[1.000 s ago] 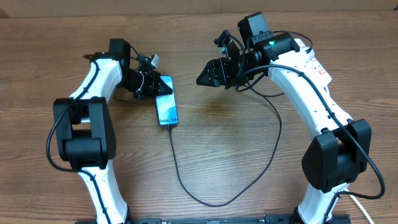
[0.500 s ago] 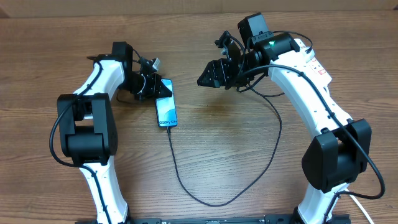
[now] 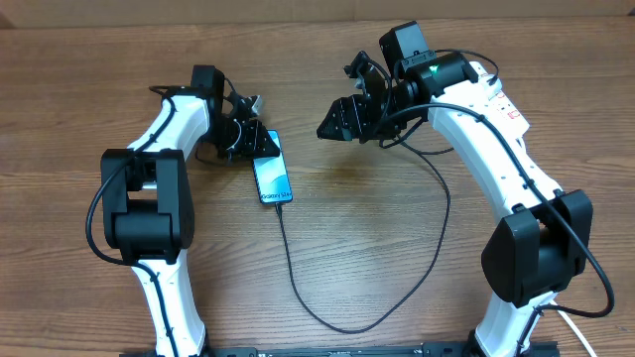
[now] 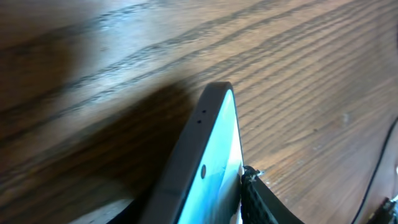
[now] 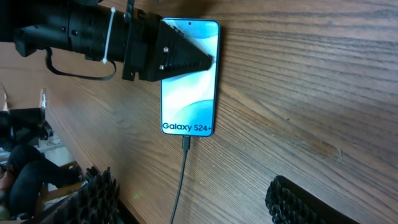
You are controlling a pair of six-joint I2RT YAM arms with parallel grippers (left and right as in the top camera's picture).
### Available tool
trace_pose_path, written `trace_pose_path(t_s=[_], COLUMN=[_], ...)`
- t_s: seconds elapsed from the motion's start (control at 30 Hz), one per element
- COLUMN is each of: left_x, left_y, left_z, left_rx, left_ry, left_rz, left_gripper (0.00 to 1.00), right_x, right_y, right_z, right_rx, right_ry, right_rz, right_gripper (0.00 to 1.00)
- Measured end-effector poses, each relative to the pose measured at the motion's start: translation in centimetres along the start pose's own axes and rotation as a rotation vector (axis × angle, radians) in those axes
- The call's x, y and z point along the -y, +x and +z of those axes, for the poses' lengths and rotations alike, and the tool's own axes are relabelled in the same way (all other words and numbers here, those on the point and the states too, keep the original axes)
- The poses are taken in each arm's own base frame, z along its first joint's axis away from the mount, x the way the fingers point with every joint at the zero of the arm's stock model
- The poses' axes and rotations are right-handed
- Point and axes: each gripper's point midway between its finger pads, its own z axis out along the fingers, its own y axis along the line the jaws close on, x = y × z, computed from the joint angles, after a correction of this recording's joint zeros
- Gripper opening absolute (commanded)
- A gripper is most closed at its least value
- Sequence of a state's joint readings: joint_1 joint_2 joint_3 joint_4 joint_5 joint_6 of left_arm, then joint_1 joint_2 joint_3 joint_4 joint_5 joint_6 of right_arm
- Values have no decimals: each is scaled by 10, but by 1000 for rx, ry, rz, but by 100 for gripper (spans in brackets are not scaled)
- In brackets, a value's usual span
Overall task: Plug charger to phone and switch on socket
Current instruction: 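Raise both grippers up and away from the phone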
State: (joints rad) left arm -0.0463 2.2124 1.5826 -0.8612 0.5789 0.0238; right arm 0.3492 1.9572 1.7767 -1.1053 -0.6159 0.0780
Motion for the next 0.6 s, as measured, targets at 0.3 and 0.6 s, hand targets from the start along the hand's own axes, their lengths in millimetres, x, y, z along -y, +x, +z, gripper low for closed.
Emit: trace_pose_path(t_s=[0.3, 0.6], left_x=[-6, -3], left_y=[1, 0], left_z=[0, -1], left_rx=[-3, 2], left_ry=[-34, -25], left_rz=[-36, -67], left_gripper=[38, 50], right_x=[3, 4], right_y=[2, 2], right_z=[0, 0], right_rx=[-6, -5], right_ry=[16, 20], right_rz=[5, 6], right_gripper=[77, 77])
